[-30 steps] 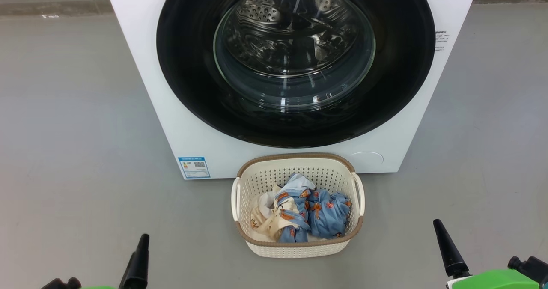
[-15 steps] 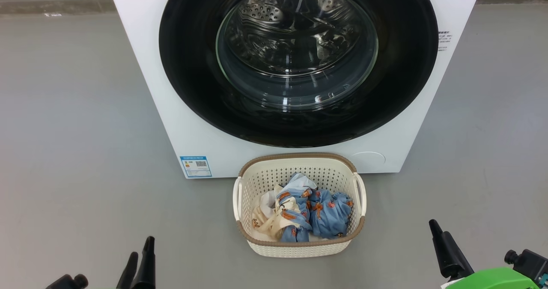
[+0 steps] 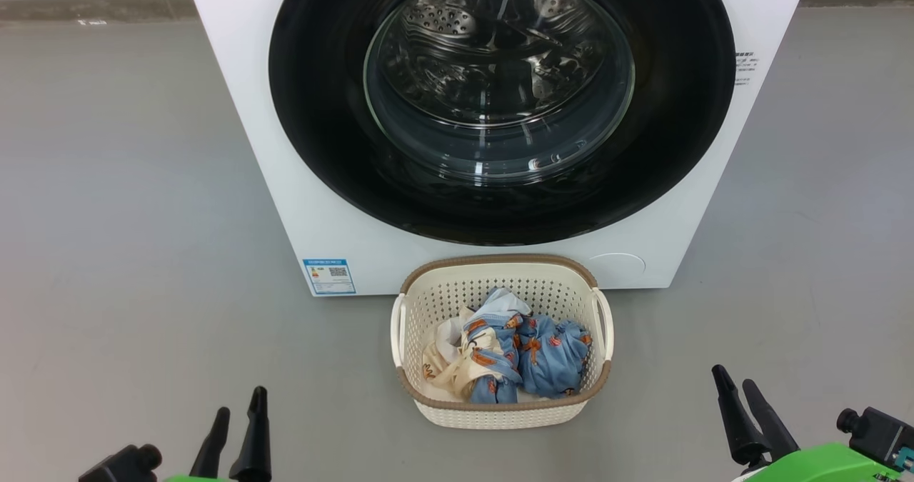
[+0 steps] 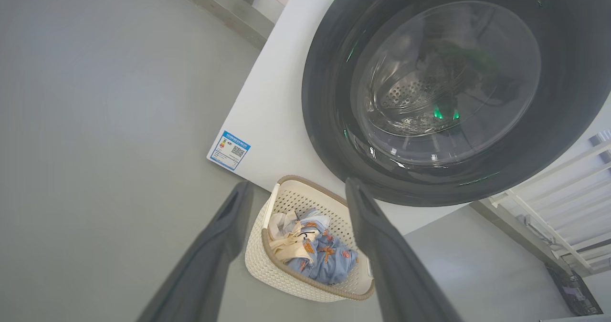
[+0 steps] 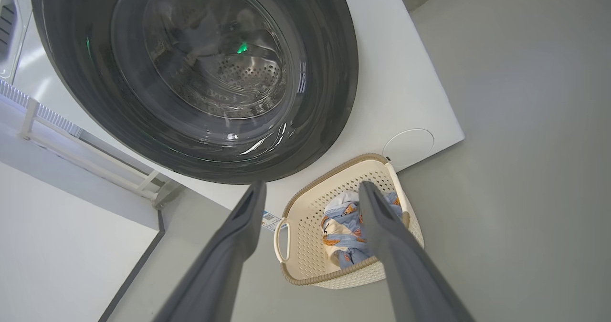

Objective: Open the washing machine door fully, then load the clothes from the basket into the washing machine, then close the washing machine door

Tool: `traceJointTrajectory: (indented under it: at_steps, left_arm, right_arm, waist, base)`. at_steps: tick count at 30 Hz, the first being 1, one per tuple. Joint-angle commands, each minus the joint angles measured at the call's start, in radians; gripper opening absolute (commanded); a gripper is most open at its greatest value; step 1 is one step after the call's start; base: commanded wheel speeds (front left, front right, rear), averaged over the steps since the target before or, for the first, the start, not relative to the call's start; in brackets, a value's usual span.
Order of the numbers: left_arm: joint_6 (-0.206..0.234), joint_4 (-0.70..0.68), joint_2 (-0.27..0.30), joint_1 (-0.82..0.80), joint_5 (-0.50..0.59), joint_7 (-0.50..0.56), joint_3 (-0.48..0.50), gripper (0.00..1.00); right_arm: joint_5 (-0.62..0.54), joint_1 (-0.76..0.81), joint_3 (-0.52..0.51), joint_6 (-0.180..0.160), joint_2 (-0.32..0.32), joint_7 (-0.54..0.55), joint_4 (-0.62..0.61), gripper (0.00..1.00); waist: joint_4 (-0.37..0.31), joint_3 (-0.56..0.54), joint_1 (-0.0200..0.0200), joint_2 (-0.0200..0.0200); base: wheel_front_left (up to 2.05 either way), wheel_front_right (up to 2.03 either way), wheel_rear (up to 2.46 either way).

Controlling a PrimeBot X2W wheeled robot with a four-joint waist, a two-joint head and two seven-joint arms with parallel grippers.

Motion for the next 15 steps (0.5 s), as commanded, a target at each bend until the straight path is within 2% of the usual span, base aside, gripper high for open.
traceJointTrajectory:
  at_steps: [1, 15]
  left_arm:
    - [0.003, -0.035, 0.018, -0.012, 0.043, -0.016, 0.015, 1.00]
    - [0.012, -0.060, 0.022, -0.007, 0.208, -0.054, 0.000, 1.00]
  right_arm:
    - [-0.038, -0.023, 0.022, -0.001, -0.019, -0.015, -0.028, 1.00]
    - [-0.166, -0.010, 0.019, -0.001, -0.037, -0.053, -0.036, 1.00]
  waist:
    - [0.001, 0.000, 0.0000, 0.0000]
    - [0.004, 0.006, 0.0000, 0.0000]
  base:
    - [0.00, 0.00, 0.00]
    - [0.00, 0.00, 0.00]
